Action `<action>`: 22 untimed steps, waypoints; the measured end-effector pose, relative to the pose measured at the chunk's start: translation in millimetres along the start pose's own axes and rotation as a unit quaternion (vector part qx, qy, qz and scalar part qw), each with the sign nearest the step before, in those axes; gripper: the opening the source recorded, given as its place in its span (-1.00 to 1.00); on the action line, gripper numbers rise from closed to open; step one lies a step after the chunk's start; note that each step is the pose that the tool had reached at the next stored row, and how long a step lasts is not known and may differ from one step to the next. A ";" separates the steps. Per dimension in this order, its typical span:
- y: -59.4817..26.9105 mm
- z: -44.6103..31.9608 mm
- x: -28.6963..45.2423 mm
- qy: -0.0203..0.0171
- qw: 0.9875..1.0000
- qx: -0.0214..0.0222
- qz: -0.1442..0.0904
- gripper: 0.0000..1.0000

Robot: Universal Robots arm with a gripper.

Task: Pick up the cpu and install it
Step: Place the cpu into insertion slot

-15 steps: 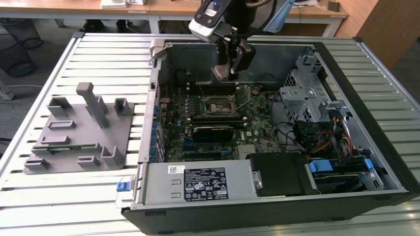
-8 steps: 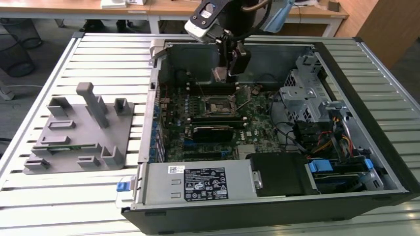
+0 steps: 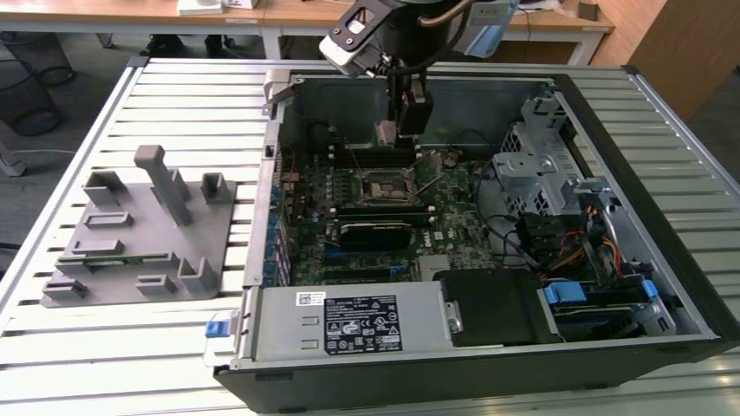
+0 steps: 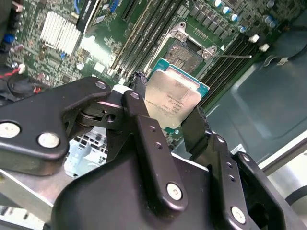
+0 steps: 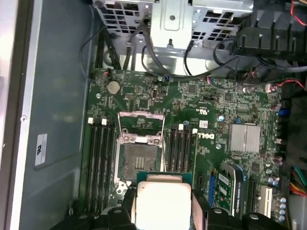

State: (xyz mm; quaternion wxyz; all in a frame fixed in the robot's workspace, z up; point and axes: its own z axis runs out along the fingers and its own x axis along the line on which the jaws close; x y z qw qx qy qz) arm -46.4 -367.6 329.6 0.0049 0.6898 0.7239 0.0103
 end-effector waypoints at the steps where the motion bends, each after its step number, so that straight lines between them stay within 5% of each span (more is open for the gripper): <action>1: 0.0 1.1 0.7 0.000 1.000 0.000 0.003 0.09; 22: 0.0 25.0 6.8 0.001 1.000 -0.007 -0.007 0.09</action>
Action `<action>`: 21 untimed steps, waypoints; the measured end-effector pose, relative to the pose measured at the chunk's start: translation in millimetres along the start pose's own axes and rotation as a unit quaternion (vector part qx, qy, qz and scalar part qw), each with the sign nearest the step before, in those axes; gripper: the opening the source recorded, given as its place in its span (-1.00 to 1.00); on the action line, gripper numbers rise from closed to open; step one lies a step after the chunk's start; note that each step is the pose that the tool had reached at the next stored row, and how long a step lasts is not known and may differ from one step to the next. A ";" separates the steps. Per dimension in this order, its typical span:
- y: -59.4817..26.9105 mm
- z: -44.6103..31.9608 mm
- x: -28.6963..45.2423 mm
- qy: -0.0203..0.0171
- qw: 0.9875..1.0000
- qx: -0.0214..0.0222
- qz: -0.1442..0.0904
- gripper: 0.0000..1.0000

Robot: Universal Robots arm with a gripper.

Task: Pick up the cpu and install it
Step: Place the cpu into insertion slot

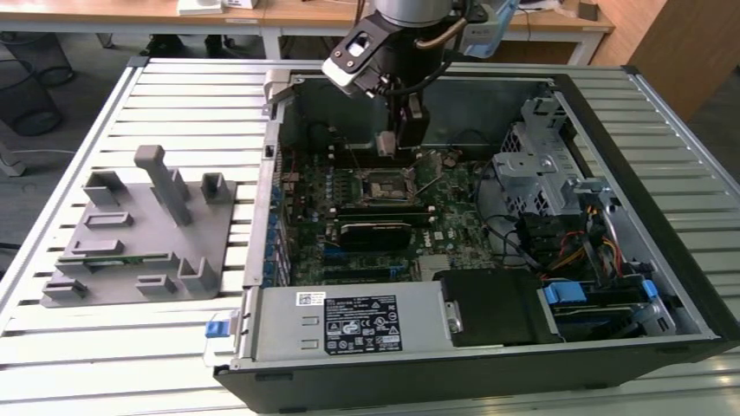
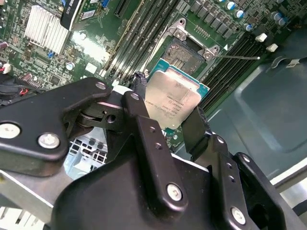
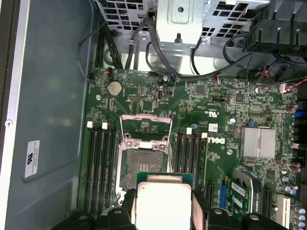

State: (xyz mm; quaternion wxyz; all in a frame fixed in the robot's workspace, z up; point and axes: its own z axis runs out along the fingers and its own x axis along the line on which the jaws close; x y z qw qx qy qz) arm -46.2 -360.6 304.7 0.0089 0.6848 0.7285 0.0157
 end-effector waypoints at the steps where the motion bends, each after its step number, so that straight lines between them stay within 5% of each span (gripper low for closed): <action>1: 0.0 0.8 0.0 0.000 1.000 0.000 -0.002 0.09; 21: -0.5 23.6 4.4 0.000 1.000 0.000 -0.007 0.09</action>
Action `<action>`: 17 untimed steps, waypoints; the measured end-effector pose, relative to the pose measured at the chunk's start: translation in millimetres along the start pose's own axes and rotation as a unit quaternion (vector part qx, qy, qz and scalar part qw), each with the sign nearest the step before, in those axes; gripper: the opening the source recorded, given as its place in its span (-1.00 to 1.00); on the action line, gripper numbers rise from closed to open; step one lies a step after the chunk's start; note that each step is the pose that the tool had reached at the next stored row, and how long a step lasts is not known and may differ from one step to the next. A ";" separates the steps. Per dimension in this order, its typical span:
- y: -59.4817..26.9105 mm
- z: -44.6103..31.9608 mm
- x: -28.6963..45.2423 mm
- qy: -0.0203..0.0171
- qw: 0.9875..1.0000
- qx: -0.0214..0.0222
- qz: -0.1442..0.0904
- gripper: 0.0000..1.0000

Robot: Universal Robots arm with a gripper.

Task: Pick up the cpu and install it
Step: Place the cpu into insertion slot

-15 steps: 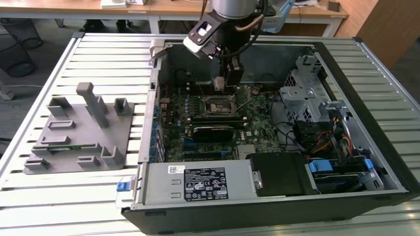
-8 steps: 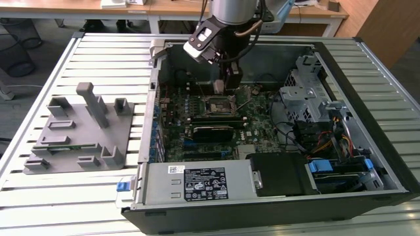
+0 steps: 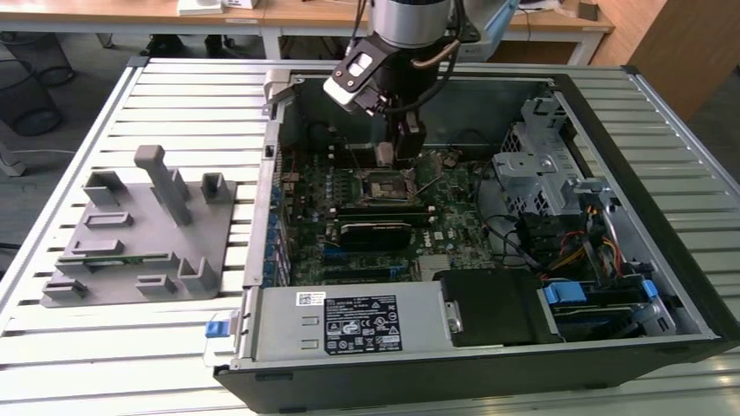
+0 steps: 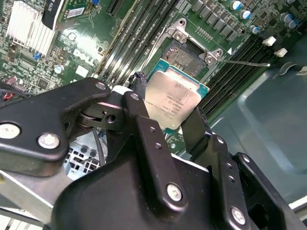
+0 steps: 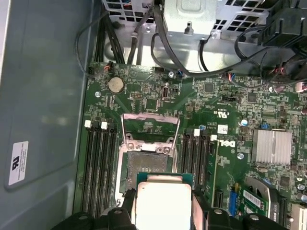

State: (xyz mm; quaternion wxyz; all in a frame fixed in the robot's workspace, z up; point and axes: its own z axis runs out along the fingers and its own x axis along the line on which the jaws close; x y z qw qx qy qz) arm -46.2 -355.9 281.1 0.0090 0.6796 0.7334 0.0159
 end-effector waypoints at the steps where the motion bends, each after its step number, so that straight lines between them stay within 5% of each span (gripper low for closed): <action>1: 0.0 1.0 0.4 0.000 1.000 0.000 0.000 0.09; 17: -0.5 17.3 1.3 0.000 1.000 0.000 0.004 0.09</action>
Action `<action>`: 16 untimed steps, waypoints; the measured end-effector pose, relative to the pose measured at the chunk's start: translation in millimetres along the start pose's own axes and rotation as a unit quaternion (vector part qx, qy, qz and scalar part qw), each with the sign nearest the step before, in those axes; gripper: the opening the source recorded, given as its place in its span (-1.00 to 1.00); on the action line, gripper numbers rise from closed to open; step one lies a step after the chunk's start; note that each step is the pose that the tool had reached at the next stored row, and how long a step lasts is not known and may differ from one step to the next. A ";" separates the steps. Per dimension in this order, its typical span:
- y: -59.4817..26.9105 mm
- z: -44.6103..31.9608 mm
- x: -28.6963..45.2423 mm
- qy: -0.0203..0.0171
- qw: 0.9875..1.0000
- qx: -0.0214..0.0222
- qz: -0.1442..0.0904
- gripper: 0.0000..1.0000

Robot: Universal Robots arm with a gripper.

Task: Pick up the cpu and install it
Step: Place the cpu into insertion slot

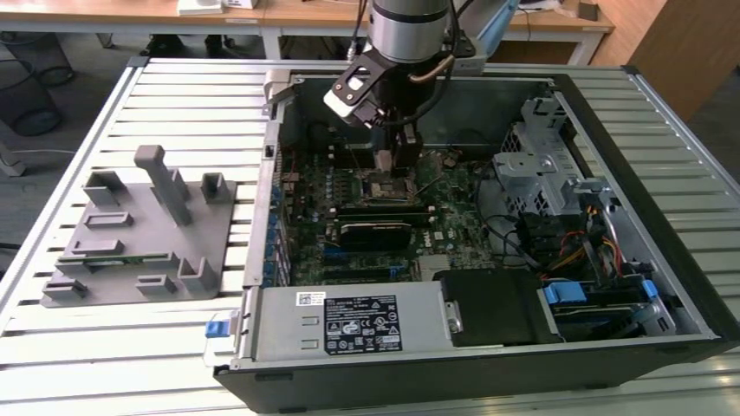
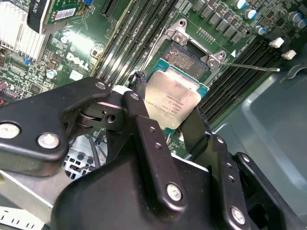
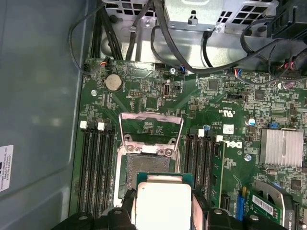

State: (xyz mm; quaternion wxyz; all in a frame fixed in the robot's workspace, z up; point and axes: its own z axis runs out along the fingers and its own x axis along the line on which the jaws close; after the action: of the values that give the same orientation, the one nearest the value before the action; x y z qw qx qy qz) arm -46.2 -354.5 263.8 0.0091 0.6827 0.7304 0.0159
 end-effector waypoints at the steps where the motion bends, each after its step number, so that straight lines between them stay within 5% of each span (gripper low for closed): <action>1: 0.0 0.6 0.0 0.000 1.000 0.000 0.000 0.09; 16: -0.2 6.4 0.0 0.000 1.000 0.000 0.000 0.09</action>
State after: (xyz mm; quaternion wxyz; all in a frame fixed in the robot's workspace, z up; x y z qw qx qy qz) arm -46.2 -354.4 257.5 0.0091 0.6827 0.7304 0.0159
